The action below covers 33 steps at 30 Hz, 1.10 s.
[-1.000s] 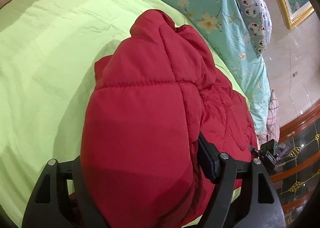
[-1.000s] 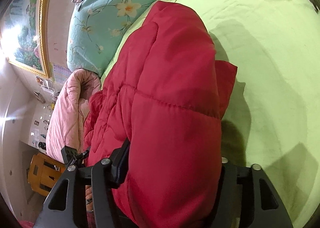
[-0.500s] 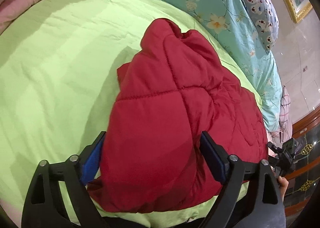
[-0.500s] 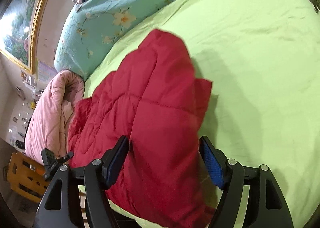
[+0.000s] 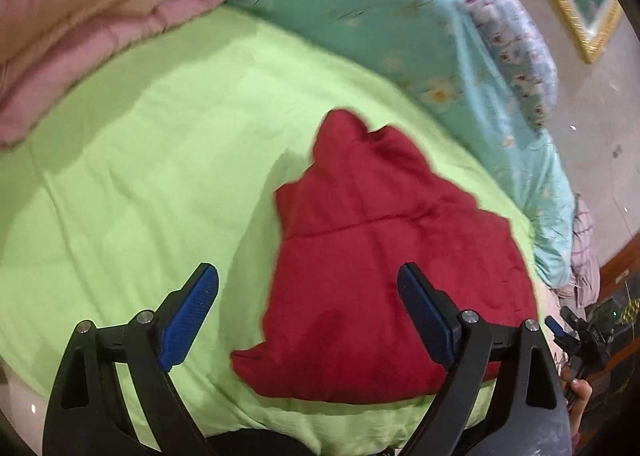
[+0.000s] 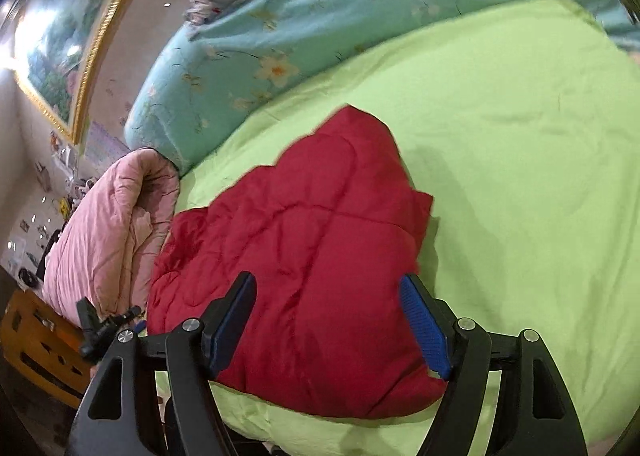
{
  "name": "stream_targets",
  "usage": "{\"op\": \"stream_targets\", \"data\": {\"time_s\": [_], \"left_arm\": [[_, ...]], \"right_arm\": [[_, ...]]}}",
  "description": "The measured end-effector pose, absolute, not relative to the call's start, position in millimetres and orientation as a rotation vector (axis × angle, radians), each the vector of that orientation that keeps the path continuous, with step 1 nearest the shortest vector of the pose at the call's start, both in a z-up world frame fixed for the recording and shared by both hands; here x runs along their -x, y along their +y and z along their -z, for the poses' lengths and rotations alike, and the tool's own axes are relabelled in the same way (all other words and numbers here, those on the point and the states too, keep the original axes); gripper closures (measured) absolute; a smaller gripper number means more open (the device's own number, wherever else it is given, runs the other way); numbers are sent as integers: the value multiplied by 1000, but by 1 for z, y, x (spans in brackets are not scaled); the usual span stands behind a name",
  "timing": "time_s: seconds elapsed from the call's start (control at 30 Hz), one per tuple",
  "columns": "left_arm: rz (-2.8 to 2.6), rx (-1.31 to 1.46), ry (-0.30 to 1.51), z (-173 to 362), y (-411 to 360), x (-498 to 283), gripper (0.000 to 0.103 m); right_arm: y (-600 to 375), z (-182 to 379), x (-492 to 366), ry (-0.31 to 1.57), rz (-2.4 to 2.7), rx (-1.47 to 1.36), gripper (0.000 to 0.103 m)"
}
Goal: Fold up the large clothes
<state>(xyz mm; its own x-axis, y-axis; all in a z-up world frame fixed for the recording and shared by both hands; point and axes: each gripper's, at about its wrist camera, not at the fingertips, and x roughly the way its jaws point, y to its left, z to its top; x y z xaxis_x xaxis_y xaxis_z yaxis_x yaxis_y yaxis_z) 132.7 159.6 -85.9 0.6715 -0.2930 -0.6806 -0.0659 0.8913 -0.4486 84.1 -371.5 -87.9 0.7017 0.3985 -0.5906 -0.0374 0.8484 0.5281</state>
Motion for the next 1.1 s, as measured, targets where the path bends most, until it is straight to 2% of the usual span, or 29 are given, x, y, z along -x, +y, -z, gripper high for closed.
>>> {"op": "stream_targets", "data": {"time_s": [0.3, 0.33, 0.43, 0.47, 0.7, 0.93, 1.03, 1.1], "left_arm": [[275, 310, 787, 58, 103, -114, 11], [289, 299, 791, 58, 96, -114, 11], [337, 264, 814, 65, 74, -115, 11], [354, 258, 825, 68, 67, -116, 11], [438, 129, 832, 87, 24, -116, 11], [399, 113, 870, 110, 19, -152, 12], [383, 127, 893, 111, 21, -173, 12], [369, 123, 903, 111, 18, -186, 12]], "right_arm": [[-323, 72, -75, 731, -338, -374, 30], [-316, 73, -76, 737, -350, -363, 33], [-295, 78, -82, 767, -375, -315, 55], [-286, 80, -85, 779, -378, -292, 58], [-238, 102, -98, 825, -427, -195, 61], [-211, 123, -127, 881, -458, -150, 60], [-212, 129, -151, 916, -438, -187, 63], [-219, 131, -168, 927, -402, -200, 71]]}}
